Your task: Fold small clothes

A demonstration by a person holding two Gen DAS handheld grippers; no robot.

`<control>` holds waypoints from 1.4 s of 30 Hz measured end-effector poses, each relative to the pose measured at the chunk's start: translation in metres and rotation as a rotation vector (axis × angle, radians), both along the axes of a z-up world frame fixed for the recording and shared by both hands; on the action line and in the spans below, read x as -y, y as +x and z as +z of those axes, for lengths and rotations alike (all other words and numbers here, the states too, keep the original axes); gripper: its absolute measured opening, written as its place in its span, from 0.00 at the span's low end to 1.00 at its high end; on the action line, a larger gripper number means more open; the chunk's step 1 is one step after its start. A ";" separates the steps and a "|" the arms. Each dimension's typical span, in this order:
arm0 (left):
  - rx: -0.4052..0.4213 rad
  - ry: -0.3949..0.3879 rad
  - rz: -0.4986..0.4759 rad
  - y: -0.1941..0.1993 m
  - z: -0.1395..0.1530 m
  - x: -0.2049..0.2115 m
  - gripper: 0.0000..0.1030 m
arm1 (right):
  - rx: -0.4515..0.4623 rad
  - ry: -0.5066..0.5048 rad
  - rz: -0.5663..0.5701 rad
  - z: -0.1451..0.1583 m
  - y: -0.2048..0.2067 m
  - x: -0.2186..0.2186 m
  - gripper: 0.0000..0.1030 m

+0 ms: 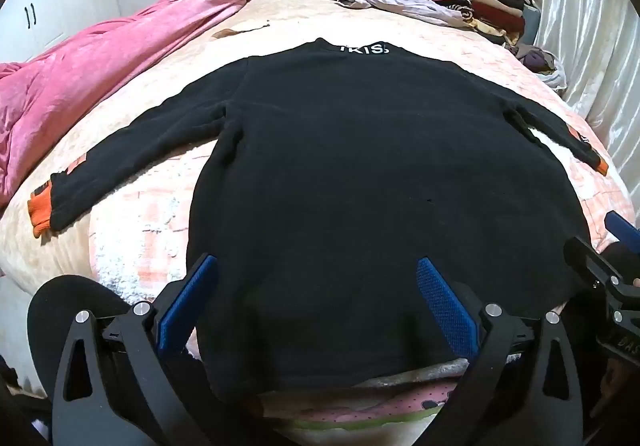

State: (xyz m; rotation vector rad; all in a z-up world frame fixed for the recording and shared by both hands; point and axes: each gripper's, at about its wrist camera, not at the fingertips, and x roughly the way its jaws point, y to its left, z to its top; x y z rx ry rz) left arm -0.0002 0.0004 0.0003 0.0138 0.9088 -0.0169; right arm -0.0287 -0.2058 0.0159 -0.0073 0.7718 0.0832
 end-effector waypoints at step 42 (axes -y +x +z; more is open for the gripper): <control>0.003 -0.006 -0.007 -0.004 0.002 0.000 0.96 | 0.008 -0.028 0.003 0.003 -0.001 -0.005 0.92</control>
